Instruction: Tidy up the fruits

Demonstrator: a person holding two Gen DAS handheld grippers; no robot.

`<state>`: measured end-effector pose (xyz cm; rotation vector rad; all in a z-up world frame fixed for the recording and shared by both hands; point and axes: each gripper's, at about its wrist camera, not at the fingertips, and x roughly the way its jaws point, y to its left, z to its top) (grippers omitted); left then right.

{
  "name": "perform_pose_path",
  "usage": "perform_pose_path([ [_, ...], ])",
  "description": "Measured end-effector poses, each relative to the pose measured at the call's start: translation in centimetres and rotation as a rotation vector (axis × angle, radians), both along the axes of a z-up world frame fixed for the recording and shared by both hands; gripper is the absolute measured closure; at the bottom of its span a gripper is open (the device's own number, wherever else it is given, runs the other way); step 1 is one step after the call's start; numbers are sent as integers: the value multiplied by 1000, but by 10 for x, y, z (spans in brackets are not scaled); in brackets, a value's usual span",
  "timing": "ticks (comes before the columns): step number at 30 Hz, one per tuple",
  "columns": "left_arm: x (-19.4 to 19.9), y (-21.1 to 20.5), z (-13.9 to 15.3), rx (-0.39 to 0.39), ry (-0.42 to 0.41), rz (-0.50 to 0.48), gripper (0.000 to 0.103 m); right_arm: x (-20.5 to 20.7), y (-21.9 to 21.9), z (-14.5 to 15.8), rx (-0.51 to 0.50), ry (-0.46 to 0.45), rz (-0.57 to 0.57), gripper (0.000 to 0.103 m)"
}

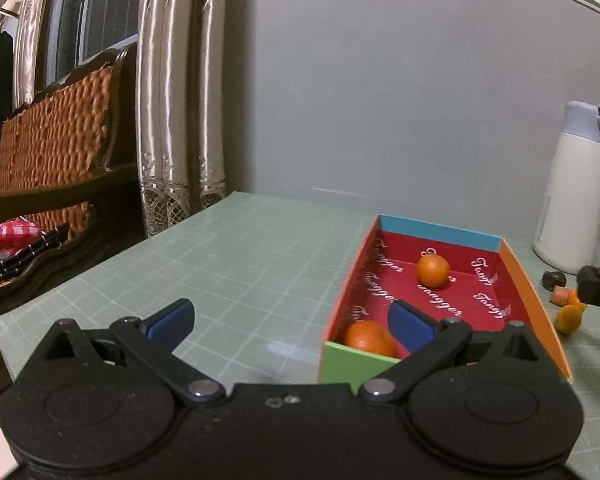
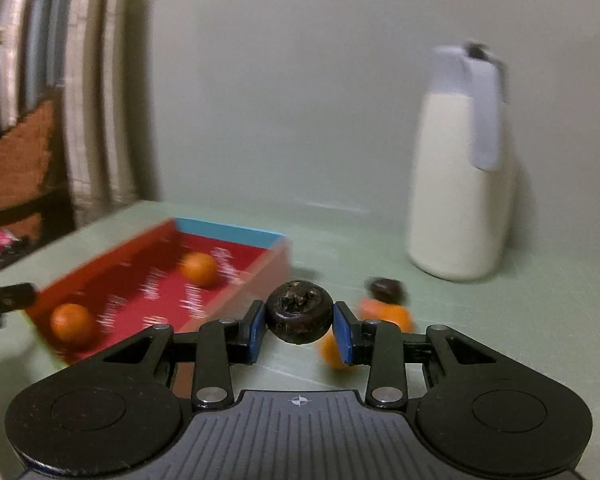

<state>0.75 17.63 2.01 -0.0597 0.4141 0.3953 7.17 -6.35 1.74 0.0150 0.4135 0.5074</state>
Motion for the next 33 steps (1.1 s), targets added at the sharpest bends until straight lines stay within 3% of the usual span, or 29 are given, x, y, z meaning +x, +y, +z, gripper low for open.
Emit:
perform_pose_path([
  [9,-2,5,-1,-2,11,9,6,-11,57,-5,-12,1,111,66],
  [21,-1,0,-1,-1,17,-9,6,-23,77,-10,-93,-79,143,66],
  [22,-1,0,-1,-1,18,-9,6,-25,78,-11,-107,-96,133,62],
  [24,-1,0,-1,-6,18,-10,6,-29,74,-11,-104,-141,94,4],
  [25,-1,0,-1,-9,17,-9,6,-31,69,-9,-79,-166,87,0],
  [29,-2,0,3,-39,-1,-18,6,-29,49,-4,-63,-175,39,0],
  [33,-3,-5,6,-58,-33,-34,6,-18,14,-4,7,-135,-67,0],
])
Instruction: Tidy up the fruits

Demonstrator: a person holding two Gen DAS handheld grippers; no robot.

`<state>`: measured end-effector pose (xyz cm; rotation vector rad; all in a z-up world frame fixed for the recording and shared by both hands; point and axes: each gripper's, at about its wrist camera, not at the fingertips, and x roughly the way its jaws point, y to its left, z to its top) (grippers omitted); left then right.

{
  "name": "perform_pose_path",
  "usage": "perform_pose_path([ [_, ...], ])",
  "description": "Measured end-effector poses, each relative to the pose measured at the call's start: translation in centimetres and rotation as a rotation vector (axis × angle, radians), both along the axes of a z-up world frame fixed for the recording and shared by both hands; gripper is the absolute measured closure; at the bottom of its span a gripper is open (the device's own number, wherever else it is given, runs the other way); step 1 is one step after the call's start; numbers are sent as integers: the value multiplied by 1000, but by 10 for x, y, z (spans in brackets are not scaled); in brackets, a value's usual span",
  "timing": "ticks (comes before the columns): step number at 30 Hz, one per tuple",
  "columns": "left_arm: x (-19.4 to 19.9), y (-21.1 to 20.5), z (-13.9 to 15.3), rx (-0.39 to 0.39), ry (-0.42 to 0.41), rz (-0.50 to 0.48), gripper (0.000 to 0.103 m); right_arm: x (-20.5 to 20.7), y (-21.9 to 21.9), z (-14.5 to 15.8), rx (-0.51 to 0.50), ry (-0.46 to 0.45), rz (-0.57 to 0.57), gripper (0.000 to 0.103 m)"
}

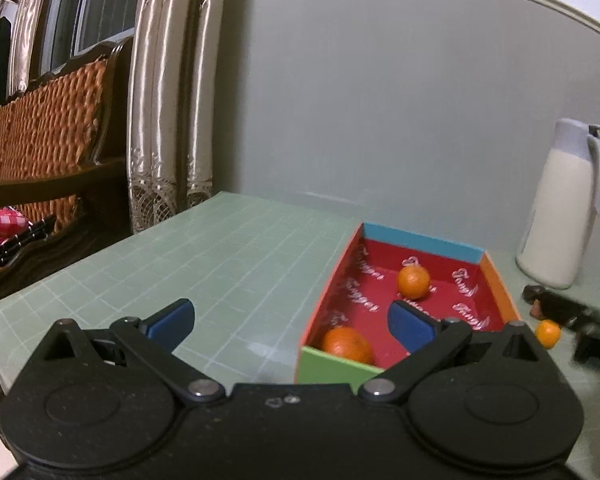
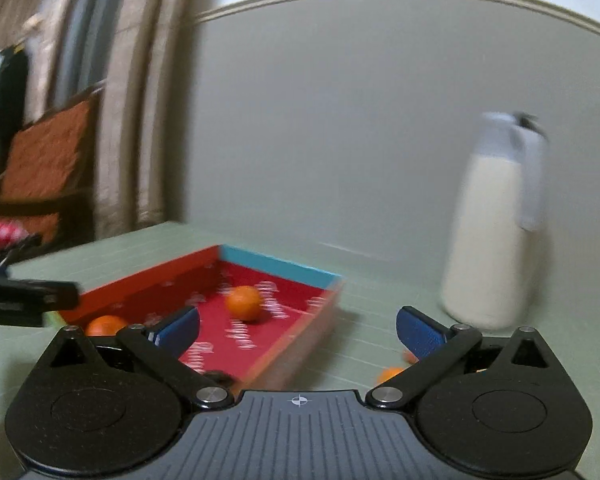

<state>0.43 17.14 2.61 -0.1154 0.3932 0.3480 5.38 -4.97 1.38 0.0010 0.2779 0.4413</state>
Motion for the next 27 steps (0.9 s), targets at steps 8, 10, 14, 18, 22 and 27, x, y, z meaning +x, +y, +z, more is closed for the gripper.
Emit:
perform_pose_path([
  [8,8,-42,-2,44,-52,-94,6,20,-76,-5,115,103,-145,0],
  [10,9,-54,0,15,-101,-127,6,23,-95,-5,125,122,-188,0],
  [14,11,-80,2,-67,-195,-176,6,24,-128,-4,121,133,-257,0],
  [18,23,-112,0,-48,-183,-217,6,21,-152,-4,95,120,-299,0],
  [22,36,-147,-5,14,-163,-268,6,19,-174,-8,62,109,-331,0],
  [27,56,-193,-13,151,-138,-325,6,18,-205,-11,50,105,-367,0],
])
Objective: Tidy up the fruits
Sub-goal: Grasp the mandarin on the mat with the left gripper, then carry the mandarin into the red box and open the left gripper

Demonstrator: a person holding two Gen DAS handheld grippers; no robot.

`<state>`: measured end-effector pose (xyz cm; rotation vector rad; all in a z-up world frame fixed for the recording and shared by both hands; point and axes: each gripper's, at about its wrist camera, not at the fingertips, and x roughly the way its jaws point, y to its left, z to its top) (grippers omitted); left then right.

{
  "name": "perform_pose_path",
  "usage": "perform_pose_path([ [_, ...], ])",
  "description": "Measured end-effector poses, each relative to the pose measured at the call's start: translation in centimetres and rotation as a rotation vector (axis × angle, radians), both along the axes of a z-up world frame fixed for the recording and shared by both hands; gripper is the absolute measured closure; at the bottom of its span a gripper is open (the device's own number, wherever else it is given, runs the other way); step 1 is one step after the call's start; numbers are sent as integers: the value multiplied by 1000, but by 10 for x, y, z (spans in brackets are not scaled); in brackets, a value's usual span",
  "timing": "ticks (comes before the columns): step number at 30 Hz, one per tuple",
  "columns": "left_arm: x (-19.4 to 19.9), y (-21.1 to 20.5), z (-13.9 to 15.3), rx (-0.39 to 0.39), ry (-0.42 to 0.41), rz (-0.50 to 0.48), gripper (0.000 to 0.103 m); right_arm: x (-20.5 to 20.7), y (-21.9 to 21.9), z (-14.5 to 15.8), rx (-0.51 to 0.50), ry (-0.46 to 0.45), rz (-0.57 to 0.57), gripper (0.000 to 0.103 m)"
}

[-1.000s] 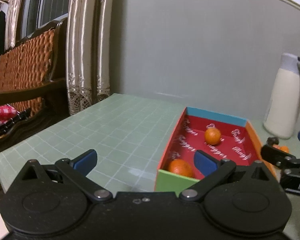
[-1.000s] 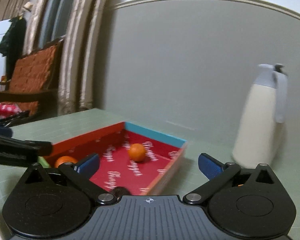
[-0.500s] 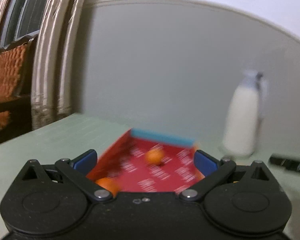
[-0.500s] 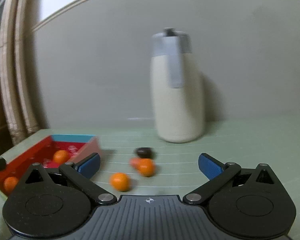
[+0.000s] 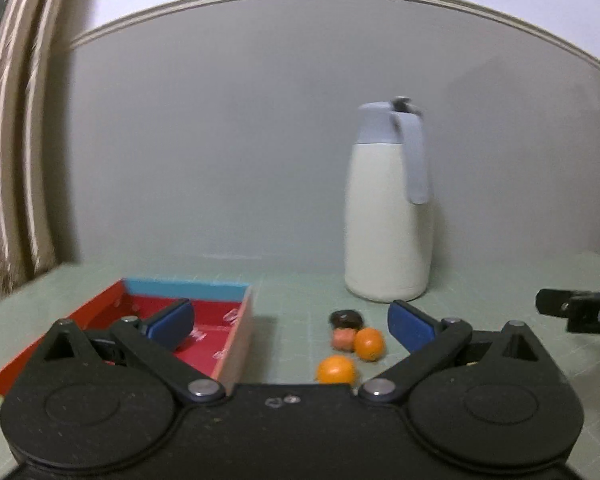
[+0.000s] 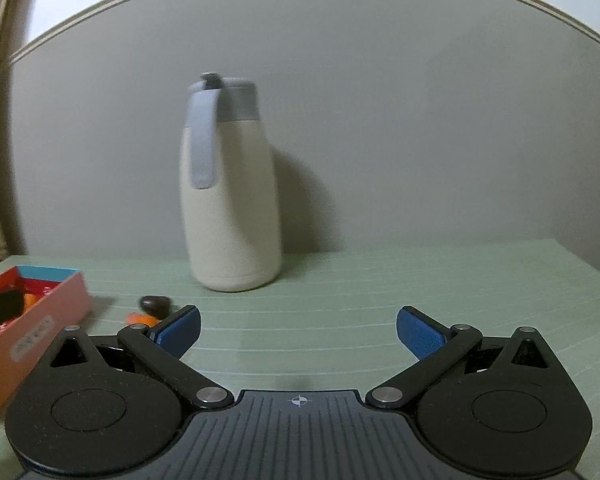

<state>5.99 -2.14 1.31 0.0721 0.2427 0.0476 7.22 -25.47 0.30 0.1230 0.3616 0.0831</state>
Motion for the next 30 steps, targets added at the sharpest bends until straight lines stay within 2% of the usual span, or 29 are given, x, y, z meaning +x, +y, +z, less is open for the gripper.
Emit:
perform_pose_path([
  [2,9,-12,-5,22,22,-15,6,3,-11,-3,6,9,-10,0],
  [5,30,-22,-14,36,118,-17,10,9,-23,-4,15,14,-26,0],
  [10,60,-24,-28,32,245,-18,39,23,-34,-8,28,36,-31,0],
  [18,82,-13,-44,-19,357,-6,62,30,-34,-7,11,31,-18,0],
  [19,84,-13,-46,-20,376,-13,76,30,-33,-7,7,30,-17,0],
  [20,87,-13,-48,-25,395,-23,77,30,-33,-7,5,28,-17,0],
  [24,83,-11,-45,-57,378,-53,78,30,-32,-8,11,27,-20,0],
  [30,60,-15,-29,-26,288,-74,78,31,-25,-8,16,38,-12,0],
])
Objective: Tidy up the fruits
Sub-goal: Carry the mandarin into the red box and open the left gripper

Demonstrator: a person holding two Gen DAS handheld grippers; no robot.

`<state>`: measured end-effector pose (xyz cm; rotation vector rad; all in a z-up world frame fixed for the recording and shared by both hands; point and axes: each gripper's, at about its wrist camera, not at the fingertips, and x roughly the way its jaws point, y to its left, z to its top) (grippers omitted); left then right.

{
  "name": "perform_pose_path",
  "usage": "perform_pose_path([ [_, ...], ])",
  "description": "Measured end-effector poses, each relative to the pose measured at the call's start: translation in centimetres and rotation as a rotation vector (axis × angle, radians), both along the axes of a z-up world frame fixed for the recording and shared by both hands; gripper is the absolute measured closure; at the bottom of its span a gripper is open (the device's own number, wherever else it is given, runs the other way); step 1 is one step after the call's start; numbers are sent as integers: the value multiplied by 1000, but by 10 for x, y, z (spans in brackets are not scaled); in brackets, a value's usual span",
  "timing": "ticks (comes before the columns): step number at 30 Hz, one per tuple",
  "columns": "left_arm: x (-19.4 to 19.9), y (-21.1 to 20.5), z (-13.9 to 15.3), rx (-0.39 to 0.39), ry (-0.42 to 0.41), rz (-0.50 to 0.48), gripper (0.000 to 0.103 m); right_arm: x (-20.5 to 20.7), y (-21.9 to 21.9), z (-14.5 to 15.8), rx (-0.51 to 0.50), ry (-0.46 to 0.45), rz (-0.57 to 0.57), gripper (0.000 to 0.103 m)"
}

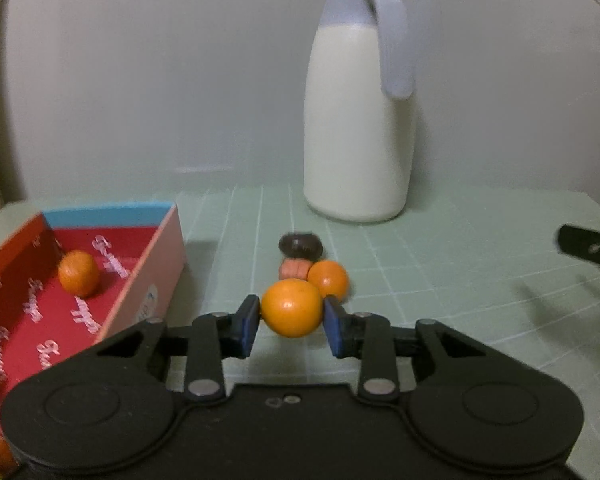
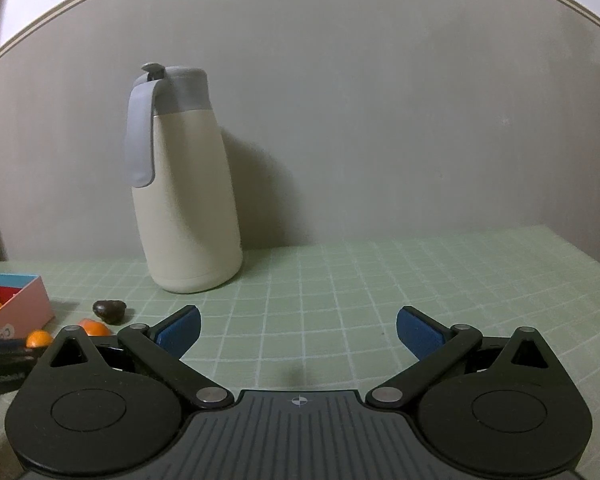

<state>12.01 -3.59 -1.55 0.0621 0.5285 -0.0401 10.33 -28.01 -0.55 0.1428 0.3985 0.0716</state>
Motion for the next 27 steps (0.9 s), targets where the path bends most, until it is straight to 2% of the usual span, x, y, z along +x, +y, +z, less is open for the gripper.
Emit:
perform_pose_path([
  [8,-30,26,25,27,-81,25,78,2,31,-3,-12,21,48,0],
  [24,-65,140,39,19,-76,233,78,-5,132,4,-13,-19,193,0],
  [26,-66,152,36,8,-52,234,75,-6,146,5,-8,-36,214,0],
  [27,-65,157,33,0,-28,221,65,-5,152,6,-9,-43,223,0],
])
